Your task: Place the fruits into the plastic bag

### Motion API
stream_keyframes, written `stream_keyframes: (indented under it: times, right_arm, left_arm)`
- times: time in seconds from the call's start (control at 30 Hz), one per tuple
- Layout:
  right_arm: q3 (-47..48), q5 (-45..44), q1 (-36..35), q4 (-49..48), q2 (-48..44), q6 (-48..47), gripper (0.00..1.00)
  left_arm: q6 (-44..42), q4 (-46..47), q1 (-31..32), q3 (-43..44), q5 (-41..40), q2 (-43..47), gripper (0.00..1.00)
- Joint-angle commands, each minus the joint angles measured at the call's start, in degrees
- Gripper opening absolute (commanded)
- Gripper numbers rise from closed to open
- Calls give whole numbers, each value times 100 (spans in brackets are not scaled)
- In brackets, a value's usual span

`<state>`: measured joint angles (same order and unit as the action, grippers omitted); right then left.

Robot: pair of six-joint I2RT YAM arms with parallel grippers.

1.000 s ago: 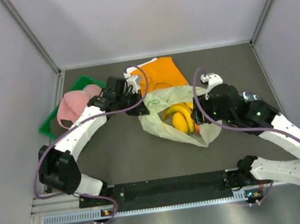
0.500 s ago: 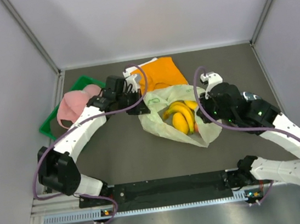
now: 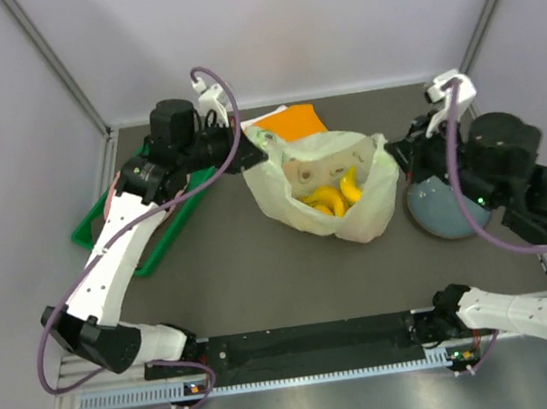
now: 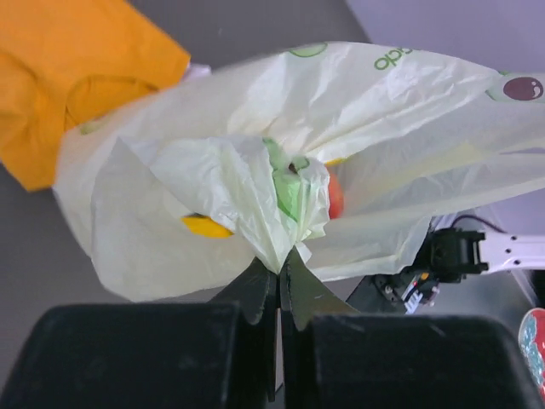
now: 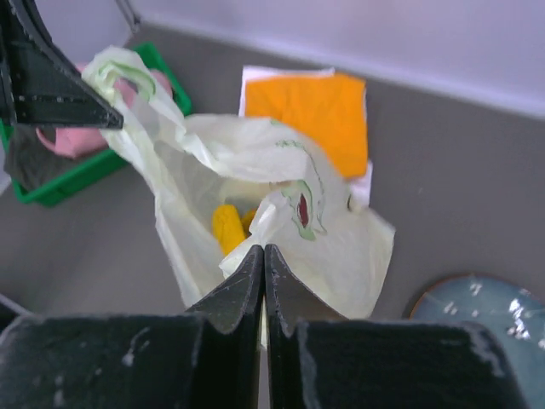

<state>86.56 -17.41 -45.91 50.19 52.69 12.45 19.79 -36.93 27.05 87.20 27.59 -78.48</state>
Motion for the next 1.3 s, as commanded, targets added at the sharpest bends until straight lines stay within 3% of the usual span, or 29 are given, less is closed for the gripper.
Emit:
stream_keyframes:
  times: [0.0,0.23,0.73,1.27]
  right_arm:
    - [931,-377,-76,-492,57,-988,0]
    - [802,-412,-76,-853,14,-1130,0]
    - [-702,-1528,-67,-994,-320,-1095,0]
    - [133,-1045,768,-1512,400,-2035,0]
  left_arm:
    - [51,-218,11,806,228,175,0]
    - [270,-254,-6,1361,562,210,0]
    - [165,-139,2,597,458,491,0]
    - [104,-131,-42,1291,158,377,0]
